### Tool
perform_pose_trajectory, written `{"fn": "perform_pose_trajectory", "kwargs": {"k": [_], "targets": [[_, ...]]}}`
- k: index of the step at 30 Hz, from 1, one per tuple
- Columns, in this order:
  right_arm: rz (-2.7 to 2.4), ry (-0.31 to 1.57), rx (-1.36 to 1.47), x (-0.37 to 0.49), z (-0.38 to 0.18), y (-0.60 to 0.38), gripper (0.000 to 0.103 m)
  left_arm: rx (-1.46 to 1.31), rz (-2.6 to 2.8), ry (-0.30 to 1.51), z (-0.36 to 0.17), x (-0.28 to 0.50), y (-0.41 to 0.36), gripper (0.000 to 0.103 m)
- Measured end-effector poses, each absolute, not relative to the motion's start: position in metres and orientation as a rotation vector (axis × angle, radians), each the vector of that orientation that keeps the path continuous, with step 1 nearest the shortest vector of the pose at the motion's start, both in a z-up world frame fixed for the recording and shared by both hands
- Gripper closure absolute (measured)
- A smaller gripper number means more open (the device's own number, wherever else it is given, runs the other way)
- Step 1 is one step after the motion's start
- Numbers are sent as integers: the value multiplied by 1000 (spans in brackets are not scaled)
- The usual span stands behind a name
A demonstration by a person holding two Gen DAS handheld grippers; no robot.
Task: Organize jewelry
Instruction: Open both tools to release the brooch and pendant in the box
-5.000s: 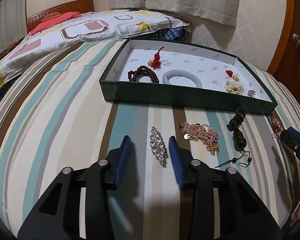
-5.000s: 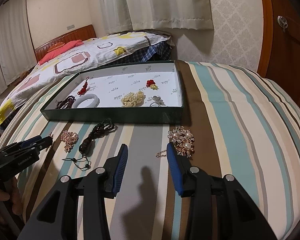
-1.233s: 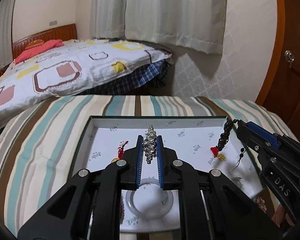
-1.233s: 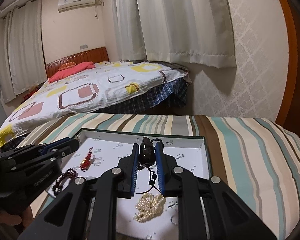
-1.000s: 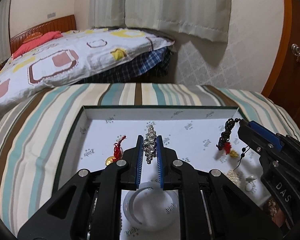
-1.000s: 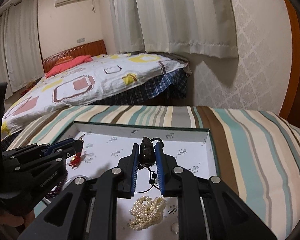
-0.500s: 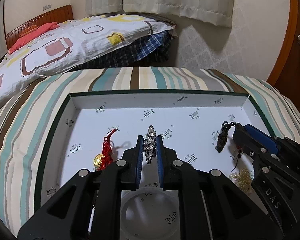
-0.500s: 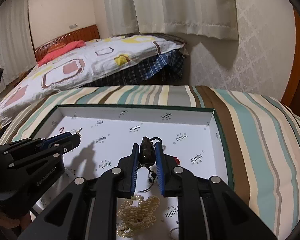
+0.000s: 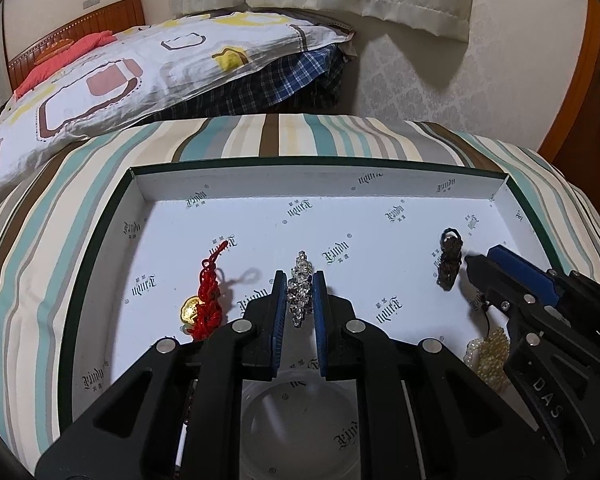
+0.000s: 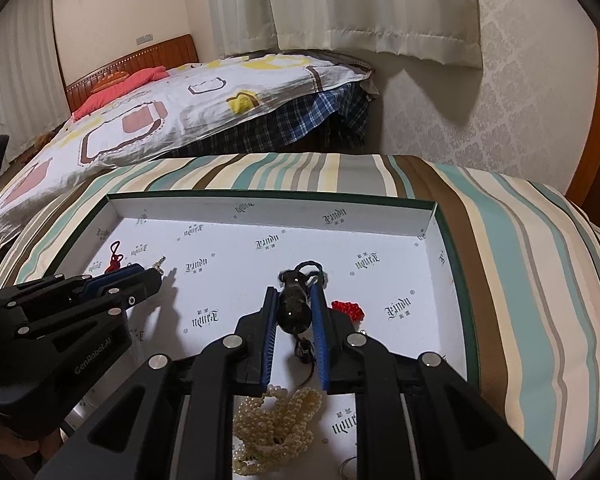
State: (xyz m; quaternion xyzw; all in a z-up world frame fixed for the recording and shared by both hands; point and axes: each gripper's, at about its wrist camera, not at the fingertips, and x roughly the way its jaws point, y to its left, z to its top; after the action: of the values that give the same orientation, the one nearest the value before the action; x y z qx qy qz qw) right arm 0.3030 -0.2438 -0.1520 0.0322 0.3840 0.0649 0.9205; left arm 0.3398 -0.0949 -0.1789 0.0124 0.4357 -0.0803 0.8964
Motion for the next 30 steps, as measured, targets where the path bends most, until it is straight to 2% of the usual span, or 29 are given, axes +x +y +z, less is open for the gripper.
{"fn": "perform_pose_trajectory", "kwargs": {"k": [6, 9, 11, 13, 17, 22, 30], "targets": [[133, 790, 68, 304, -153, -244, 84, 24, -162, 896, -177, 340, -95, 82], [134, 791, 70, 304, -153, -244, 83, 23, -161, 894, -177, 340, -95, 74], [132, 787, 68, 303, -153, -244, 79, 23, -159, 888, -176, 339, -95, 71], [133, 784, 68, 303, -153, -244, 75, 25, -159, 883, -175, 338, -94, 62], [133, 774, 73, 302, -151, -244, 68, 15, -163, 860, -170, 335, -92, 56], [130, 755, 72, 299, -146, -244, 55, 7, -155, 841, -166, 332, -90, 41], [126, 738, 75, 296, -142, -249, 44, 4, -128, 815, -159, 326, -83, 31]]}}
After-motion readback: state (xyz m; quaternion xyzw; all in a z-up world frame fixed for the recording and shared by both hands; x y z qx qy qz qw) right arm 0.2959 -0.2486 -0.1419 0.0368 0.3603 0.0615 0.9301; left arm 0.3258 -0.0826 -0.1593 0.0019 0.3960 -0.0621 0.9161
